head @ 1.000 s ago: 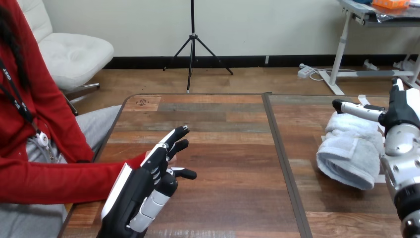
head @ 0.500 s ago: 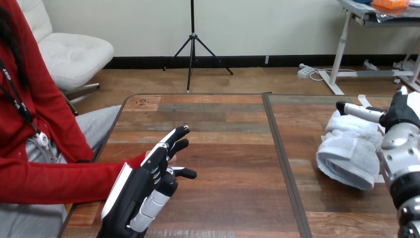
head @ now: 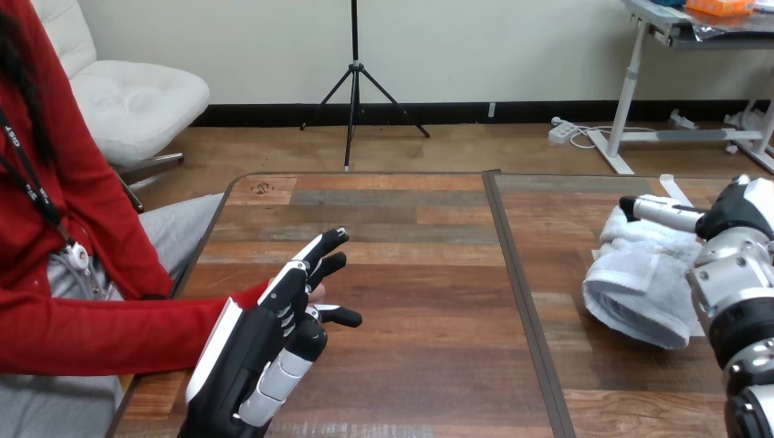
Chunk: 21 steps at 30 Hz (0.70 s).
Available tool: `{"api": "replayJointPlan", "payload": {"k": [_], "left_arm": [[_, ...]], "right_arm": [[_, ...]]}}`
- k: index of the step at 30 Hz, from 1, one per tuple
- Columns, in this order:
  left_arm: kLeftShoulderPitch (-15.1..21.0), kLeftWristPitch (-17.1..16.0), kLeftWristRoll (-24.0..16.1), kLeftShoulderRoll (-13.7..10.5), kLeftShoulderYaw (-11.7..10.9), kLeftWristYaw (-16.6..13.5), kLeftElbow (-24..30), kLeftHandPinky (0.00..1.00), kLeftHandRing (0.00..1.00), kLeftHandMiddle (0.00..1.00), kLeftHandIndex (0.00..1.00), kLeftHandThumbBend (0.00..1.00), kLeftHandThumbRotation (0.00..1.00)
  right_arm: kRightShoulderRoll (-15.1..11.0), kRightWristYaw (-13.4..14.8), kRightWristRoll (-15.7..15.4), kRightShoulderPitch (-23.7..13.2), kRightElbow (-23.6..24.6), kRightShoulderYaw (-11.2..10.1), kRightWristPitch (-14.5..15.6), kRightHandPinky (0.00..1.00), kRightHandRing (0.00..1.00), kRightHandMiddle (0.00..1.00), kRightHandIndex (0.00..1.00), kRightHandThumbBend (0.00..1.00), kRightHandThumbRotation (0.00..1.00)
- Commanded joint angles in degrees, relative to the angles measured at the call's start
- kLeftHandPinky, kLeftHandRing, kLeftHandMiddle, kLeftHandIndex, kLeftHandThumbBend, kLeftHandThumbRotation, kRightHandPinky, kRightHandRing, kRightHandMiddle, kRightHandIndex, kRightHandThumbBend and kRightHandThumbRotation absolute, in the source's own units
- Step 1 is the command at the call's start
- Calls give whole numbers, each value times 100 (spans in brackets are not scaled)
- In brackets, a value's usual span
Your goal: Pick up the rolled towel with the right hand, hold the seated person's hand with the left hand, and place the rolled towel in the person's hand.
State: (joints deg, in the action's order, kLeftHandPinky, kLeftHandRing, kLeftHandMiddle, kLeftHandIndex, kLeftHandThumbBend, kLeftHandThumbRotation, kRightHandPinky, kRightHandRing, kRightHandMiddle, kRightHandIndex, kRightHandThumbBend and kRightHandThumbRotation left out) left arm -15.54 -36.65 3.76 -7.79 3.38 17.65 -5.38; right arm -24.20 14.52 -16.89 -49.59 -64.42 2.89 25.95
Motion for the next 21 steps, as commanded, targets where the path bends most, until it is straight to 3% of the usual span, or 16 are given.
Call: {"api": "replayJointPlan", "payload": {"k": [1,15,21], "left_arm": [[301,-146,-24,69,-13,-81,-40,64,92,95,90,100,95],[274,-223,89,55,-2,-40,-58,63,92,95,90,100,95],[266,-246,164,61,4,5,-74,64,93,95,90,100,94]], "right_arm": [[175,14,-95,-624,-114,140,6,100,100,100,100,100,50],[339,-51,-180,-675,-276,407,215,100,100,100,100,100,56],[389,-51,-150,-672,-331,426,201,100,100,100,100,100,58]]}}
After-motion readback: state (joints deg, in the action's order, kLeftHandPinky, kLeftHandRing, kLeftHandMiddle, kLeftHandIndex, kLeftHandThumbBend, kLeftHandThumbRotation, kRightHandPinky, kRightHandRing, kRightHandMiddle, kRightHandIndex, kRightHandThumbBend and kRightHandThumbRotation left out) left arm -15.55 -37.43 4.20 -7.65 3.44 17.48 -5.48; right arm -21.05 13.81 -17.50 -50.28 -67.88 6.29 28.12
